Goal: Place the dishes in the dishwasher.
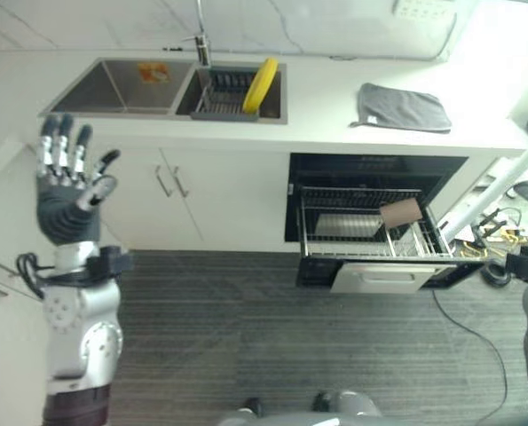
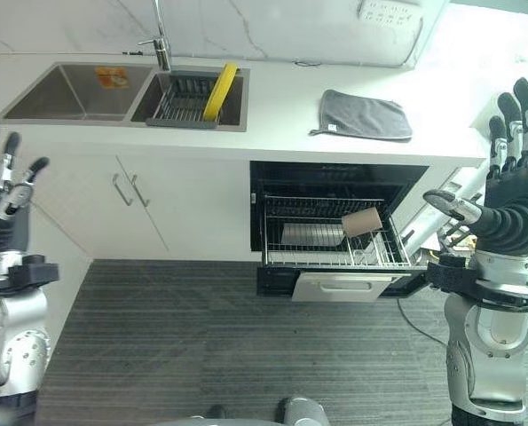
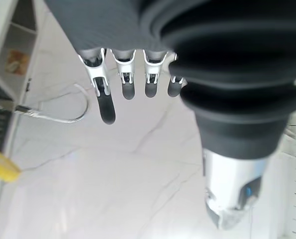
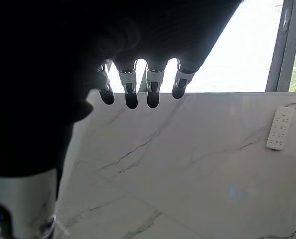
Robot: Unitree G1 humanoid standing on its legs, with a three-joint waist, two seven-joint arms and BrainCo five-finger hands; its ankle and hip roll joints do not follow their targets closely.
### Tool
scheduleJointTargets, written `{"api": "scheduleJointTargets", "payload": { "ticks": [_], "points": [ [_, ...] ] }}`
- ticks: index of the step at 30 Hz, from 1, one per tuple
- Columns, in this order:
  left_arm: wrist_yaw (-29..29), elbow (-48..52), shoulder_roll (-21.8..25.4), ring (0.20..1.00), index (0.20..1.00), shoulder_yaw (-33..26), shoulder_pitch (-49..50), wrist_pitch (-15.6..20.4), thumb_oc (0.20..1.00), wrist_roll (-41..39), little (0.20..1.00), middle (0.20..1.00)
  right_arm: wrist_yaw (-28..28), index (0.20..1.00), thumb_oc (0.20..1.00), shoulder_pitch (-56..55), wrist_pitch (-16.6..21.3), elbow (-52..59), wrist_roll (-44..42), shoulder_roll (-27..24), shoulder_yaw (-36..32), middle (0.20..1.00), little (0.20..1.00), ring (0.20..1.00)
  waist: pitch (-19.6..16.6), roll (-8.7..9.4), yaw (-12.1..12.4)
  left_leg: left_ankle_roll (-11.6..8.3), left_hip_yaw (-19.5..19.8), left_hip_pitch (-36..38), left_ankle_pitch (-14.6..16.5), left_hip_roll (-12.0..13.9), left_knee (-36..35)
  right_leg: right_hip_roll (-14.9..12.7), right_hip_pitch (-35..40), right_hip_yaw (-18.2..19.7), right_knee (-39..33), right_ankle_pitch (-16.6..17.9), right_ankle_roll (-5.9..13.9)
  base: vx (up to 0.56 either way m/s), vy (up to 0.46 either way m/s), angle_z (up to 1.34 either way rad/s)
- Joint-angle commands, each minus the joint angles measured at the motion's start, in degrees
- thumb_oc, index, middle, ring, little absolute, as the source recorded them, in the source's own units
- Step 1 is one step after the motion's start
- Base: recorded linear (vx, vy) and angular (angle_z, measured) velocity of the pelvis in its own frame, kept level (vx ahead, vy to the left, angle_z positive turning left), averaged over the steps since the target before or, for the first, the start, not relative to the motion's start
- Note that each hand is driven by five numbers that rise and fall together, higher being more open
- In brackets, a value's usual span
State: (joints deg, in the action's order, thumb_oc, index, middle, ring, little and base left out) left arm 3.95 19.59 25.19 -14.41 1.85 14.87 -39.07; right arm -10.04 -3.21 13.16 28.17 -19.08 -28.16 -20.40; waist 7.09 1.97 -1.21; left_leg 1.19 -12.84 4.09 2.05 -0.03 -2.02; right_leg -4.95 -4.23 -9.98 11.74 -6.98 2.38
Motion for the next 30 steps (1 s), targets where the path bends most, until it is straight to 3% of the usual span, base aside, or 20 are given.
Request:
{"api": "scheduleJointTargets", "payload": {
  "ticks": [1,10,17,18,20,22,27,28,29,30],
  "points": [
    [-0.4,3.4,1.7,1.0,1.0,-2.1,-0.4,2.8,1.0,1.6,1.0,1.0,-2.4,1.0,1.0,-0.5,4.0,1.0,0.7,-2.3,-3.3,1.0,1.0,1.0,-2.1,0.3,-1.0,-0.05,8.4,1.0,2.9,-0.3,-3.0,3.2,6.9,0.7,-10.4,2.4,2.33,-0.03,-0.049,0.09],
    [0.6,3.5,1.5,1.0,1.0,-2.4,-0.1,2.3,1.0,-1.4,1.0,1.0,-1.6,1.0,1.0,-0.9,4.0,1.2,-0.7,-2.8,-2.7,1.0,1.0,1.0,-4.0,-0.05,-1.2,-0.12,7.2,2.1,3.4,-0.8,-3.0,3.9,9.8,1.5,-15.9,4.0,1.66,0.01,-0.066,-0.02],
    [-1.5,4.2,0.4,1.0,1.0,-4.1,3.5,1.7,1.0,0.6,1.0,1.0,0.5,1.0,1.0,-2.7,3.8,1.6,-2.7,-1.9,-3.4,1.0,1.0,1.0,-3.6,-0.12,-0.4,-0.79,4.6,2.9,3.7,-0.9,-1.5,3.7,10.1,1.1,-16.7,3.7,1.19,0.02,-0.17,-0.01],
    [-2.6,4.4,0.9,1.0,1.0,-3.9,4.4,2.4,1.0,-0.1,1.0,1.0,-0.2,1.0,1.0,-3.7,3.2,1.7,-3.2,-3.0,-4.0,1.0,1.0,1.0,-1.6,0.88,-0.1,-2.37,1.5,-2.8,3.2,-0.9,10.7,1.9,10.7,0.0,-16.7,4.0,0.42,-0.15,-0.246,0.05],
    [-3.3,4.2,0.9,1.0,1.0,-3.6,3.2,2.9,1.0,-1.7,1.0,1.0,-2.3,1.0,1.0,-2.7,2.8,0.6,-0.3,-4.1,-3.9,1.0,1.0,1.0,1.1,1.12,0.1,-5.53,0.0,-12.4,0.2,1.5,25.5,0.9,10.4,-1.3,-16.6,4.2,-1.06,-0.24,-0.159,0.29],
    [-3.3,4.4,0.4,1.0,1.0,-3.5,2.4,2.5,1.0,-1.8,1.0,1.0,-1.2,1.0,1.0,-0.5,2.9,-0.5,0.3,-4.6,-4.2,1.0,1.0,1.0,2.3,0.51,-0.7,-6.56,-1.3,-15.0,-0.1,4.2,28.9,0.3,10.0,-2.4,-16.6,4.5,-1.39,-0.1,0.056,0.45],
    [-3.1,5.0,0.0,1.0,1.0,-3.9,3.9,3.5,1.0,-1.7,1.0,1.0,0.9,1.0,1.0,0.3,1.8,-0.3,-0.9,-5.6,-5.2,1.0,1.0,1.0,2.0,-0.22,-1.4,-6.5,-2.0,-12.3,-2.9,9.1,16.8,-0.2,10.5,-0.3,-16.7,3.9,-0.26,0.07,0.22,0.25],
    [-2.9,4.9,-0.1,1.0,1.0,-3.9,4.1,3.6,1.0,-2.1,1.0,1.0,1.2,1.0,1.0,0.1,1.9,-0.5,-0.9,-5.8,-5.3,1.0,1.0,1.0,1.6,-0.54,-1.4,-6.62,-1.5,-11.0,-3.7,10.1,12.6,-0.1,10.5,0.2,-16.7,3.6,-0.02,0.29,0.443,-0.19],
    [-2.7,4.6,-1.0,1.0,1.0,-3.4,4.4,3.2,1.0,-3.0,1.0,1.0,2.0,1.0,1.0,-1.0,2.2,-0.4,-1.3,-6.6,-6.2,1.0,1.0,1.0,0.3,-1.36,-1.9,-7.92,-0.1,-6.9,-7.1,13.0,0.9,0.1,10.8,1.2,-16.7,2.5,0.74,0.37,0.597,-0.38],
    [-2.6,4.2,-1.7,1.0,1.0,-1.7,4.4,3.6,1.0,-1.6,1.0,1.0,2.0,1.0,1.0,-1.1,2.0,0.2,-1.4,-7.0,-6.5,1.0,1.0,1.0,-0.3,-1.84,-2.1,-9.31,1.0,-5.8,-8.6,15.4,-3.0,0.0,11.2,1.9,-16.7,1.9,1.09,0.47,0.918,-0.55]
  ]
}}
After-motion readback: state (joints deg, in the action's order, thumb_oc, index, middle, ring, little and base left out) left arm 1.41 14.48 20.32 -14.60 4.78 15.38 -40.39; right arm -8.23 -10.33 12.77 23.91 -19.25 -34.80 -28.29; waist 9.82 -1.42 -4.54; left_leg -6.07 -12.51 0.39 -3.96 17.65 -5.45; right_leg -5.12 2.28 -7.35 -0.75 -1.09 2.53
